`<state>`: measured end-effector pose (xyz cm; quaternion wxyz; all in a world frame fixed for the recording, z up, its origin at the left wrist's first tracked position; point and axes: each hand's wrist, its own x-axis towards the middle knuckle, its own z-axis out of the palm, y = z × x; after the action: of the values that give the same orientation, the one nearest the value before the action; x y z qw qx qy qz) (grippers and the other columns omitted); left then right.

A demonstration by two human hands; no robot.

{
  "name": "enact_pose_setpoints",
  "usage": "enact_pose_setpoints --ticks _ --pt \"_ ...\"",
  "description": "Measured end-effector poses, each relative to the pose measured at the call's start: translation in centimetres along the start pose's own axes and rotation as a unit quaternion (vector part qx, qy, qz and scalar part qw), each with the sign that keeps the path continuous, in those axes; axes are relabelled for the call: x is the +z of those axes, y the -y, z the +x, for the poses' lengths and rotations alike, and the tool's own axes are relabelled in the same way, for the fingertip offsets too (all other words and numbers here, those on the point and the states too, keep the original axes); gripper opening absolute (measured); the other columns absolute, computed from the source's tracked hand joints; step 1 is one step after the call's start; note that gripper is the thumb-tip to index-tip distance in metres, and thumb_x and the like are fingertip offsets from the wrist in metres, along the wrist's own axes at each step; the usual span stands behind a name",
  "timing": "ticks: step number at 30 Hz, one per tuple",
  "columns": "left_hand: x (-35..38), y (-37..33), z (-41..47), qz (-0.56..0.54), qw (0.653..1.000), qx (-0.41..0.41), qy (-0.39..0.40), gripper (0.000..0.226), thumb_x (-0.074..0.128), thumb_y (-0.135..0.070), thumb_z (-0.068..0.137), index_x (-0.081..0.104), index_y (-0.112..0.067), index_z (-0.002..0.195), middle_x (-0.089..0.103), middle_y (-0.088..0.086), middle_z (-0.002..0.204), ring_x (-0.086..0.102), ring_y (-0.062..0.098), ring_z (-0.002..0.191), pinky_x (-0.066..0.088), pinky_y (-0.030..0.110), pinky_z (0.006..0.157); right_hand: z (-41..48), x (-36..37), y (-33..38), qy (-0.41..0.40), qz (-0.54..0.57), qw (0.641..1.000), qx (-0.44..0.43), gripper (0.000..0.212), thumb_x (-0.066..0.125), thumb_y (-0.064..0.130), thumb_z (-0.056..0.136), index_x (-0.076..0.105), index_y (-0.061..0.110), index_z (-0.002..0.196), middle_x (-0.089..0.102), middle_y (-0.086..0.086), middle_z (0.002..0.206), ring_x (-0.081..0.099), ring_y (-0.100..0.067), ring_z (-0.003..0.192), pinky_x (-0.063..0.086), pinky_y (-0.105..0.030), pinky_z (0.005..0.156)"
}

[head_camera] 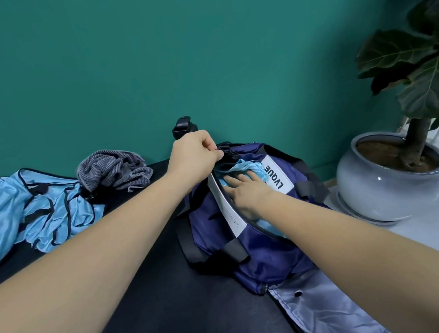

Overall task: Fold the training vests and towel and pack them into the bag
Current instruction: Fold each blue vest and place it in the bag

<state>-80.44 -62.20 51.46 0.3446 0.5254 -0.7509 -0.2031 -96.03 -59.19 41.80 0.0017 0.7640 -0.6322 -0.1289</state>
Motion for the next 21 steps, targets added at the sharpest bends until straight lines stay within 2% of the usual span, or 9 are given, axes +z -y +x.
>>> enact_pose_setpoints --ticks 3,5,8,10,12,14,17,19,21 --pt "-0.2 -0.3 0.0 0.009 1.0 0.01 -0.007 0.016 0.083 -0.025 0.085 0.069 -0.019 0.079 0.069 -0.006 0.075 0.063 0.013 0.074 0.045 0.028 0.065 -0.6 -0.8 0.5 0.031 -0.028 0.999 -0.012 0.07 0.037 0.029 0.111 0.0 0.023 0.17 -0.005 -0.005 0.178 0.003 -0.032 0.163 0.001 -0.054 0.131" --pt "-0.4 0.0 0.2 0.053 0.999 -0.001 0.002 0.015 0.081 -0.026 0.084 0.068 -0.02 0.078 0.071 -0.006 0.078 0.065 0.015 0.079 0.045 0.029 0.066 -0.3 -0.6 0.4 0.019 -0.026 0.999 -0.007 0.066 0.032 0.035 0.112 0.001 0.026 0.17 -0.004 -0.005 0.178 0.004 -0.032 0.163 0.003 -0.053 0.131" --pt "-0.2 0.8 0.6 0.114 0.993 -0.024 0.038 0.011 0.078 -0.025 0.081 0.069 -0.022 0.077 0.073 -0.006 0.081 0.068 0.019 0.085 0.048 0.029 0.069 -0.1 -0.1 -0.2 -0.057 -0.013 0.998 -0.013 0.06 0.033 0.046 0.111 0.021 0.03 0.168 0.02 -0.011 0.174 0.023 -0.034 0.157 0.018 -0.047 0.128" --pt "0.1 0.9 0.6 0.127 0.991 -0.022 0.033 0.011 0.078 -0.025 0.079 0.068 -0.023 0.076 0.072 -0.006 0.08 0.068 0.02 0.085 0.051 0.031 0.071 -0.7 0.1 -1.1 -0.122 -0.024 0.992 -0.029 0.058 0.055 0.035 0.101 0.043 0.022 0.157 0.046 -0.014 0.152 0.043 -0.036 0.139 0.035 -0.045 0.114" --pt "0.7 0.7 0.6 0.143 0.99 0.0 0.016 0.015 0.078 -0.024 0.078 0.064 -0.025 0.08 0.07 -0.007 0.083 0.066 0.022 0.085 0.052 0.034 0.072 -1.9 0.1 -2.2 -0.183 -0.053 0.981 -0.022 0.055 0.072 0.025 0.084 0.052 0.015 0.135 0.053 -0.011 0.125 0.053 -0.034 0.113 0.041 -0.043 0.092" --pt "1.5 0.2 0.3 0.172 0.984 0.05 -0.006 0.024 0.077 -0.018 0.079 0.057 -0.025 0.089 0.061 -0.003 0.095 0.06 0.026 0.086 0.048 0.037 0.071 -3.4 -0.3 -3.7 -0.196 -0.081 0.977 0.03 0.063 0.078 0.035 0.075 0.047 0.014 0.126 0.05 -0.011 0.116 0.051 -0.032 0.102 0.038 -0.042 0.083" --pt "3.3 -1.7 -0.7 0.188 0.971 0.148 -0.005 0.024 0.069 -0.01 0.083 0.053 -0.022 0.096 0.053 0.0 0.1 0.057 0.029 0.088 0.049 0.042 0.076 -4.9 -0.5 -5.3 -0.178 -0.101 0.974 0.1 0.068 0.071 0.035 0.076 0.037 0.014 0.132 0.043 -0.011 0.121 0.046 -0.031 0.105 0.034 -0.041 0.083" --pt "4.9 -3.2 -1.3 0.221 0.96 0.162 0.06 0.013 0.064 -0.013 0.088 0.061 -0.018 0.1 0.06 0.003 0.104 0.061 0.029 0.097 0.052 0.042 0.084 -5.2 -0.6 -5.6 -0.163 -0.111 0.972 0.126 0.065 0.069 0.031 0.075 0.036 0.015 0.129 0.042 -0.01 0.121 0.046 -0.029 0.104 0.031 -0.04 0.082" --pt "6.2 -4.5 -1.6 0.298 0.935 0.127 0.144 0.015 0.059 -0.015 0.094 0.067 -0.012 0.106 0.066 0.008 0.109 0.062 0.027 0.099 0.052 0.038 0.082 -5.0 -0.5 -5.3 -0.135 -0.121 0.97 0.16 0.066 0.072 0.03 0.075 0.036 0.016 0.129 0.042 -0.009 0.119 0.045 -0.027 0.102 0.032 -0.039 0.082"
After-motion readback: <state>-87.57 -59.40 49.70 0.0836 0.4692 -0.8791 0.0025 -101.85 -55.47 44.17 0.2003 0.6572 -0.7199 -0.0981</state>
